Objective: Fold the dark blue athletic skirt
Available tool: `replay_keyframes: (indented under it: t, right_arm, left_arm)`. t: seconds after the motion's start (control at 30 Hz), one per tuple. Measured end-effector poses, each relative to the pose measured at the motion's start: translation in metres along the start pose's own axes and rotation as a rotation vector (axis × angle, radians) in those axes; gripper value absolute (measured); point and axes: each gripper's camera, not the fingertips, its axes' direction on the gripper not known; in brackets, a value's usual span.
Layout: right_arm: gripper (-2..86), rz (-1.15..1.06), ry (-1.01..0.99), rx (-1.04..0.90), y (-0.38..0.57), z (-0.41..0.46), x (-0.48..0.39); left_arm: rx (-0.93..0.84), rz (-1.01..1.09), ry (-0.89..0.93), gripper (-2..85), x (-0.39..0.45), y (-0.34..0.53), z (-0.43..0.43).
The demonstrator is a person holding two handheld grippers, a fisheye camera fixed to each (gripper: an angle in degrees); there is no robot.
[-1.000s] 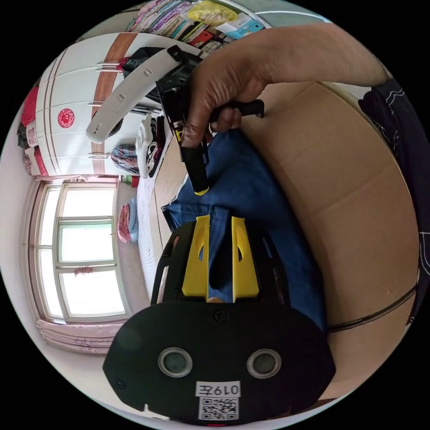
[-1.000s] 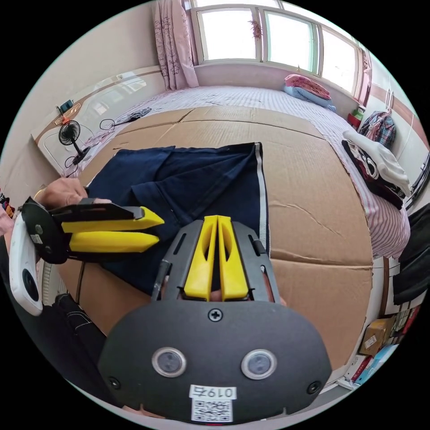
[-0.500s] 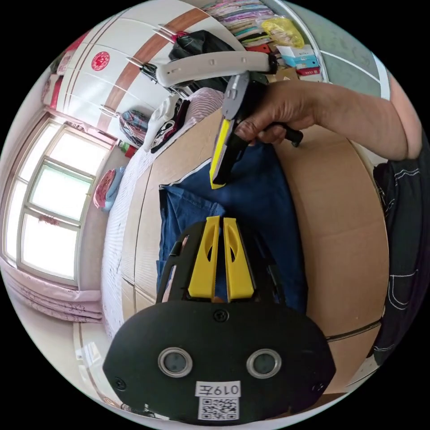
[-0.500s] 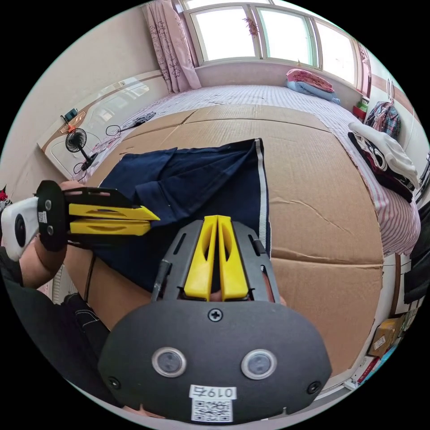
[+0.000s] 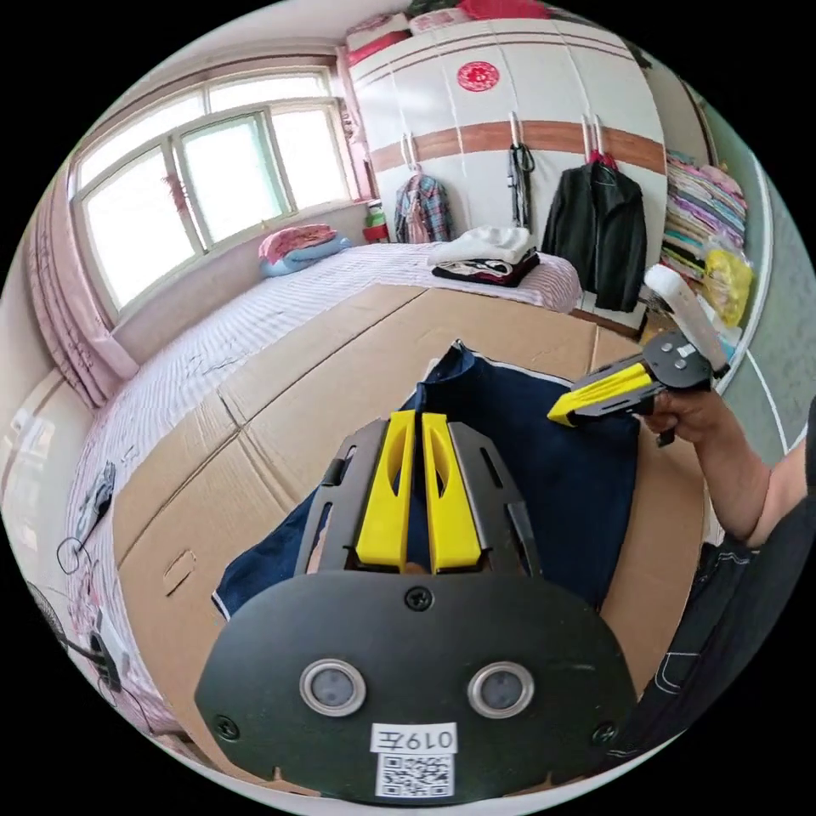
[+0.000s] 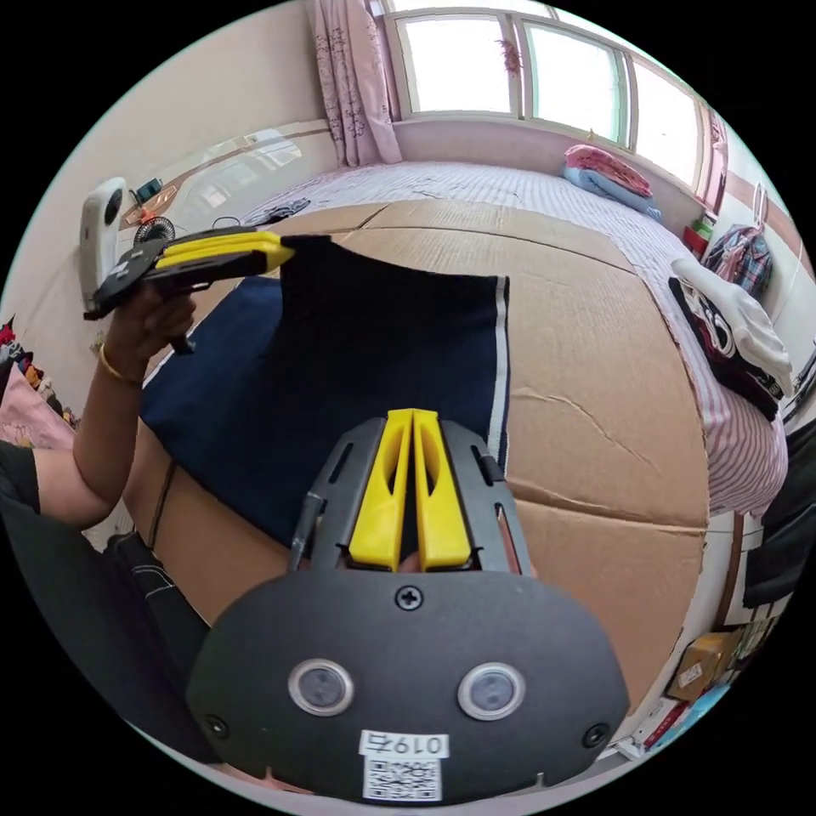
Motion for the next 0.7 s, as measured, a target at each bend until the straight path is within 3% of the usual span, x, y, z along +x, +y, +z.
replay_keyframes:
  t: [0.2, 0.3, 0.47, 0.7]
  right_arm:
    - [-0.1, -0.055, -0.014, 0.109, -0.045, -0.016, 0.082]
    - [1.5, -0.025, -0.063, 0.057, -0.081, 0.017, 0.139]
    - [8.5, 0.052, -0.256, -0.044, -0.117, 0.085, 0.227]
    - [6.4, 0.144, -0.554, -0.02, -0.117, 0.141, 0.312]
  left_arm:
    - [-0.078, -0.226, 0.073, 1.6, -0.085, 0.011, 0.04]
    - [-0.139, -0.303, 0.129, 1.6, -0.116, 0.016, 0.063]
    - [-0.159, -0.367, 0.174, 1.7, -0.157, 0.024, 0.085]
    - [-0.19, -0.392, 0.187, 1.7, -0.195, 0.033, 0.106]
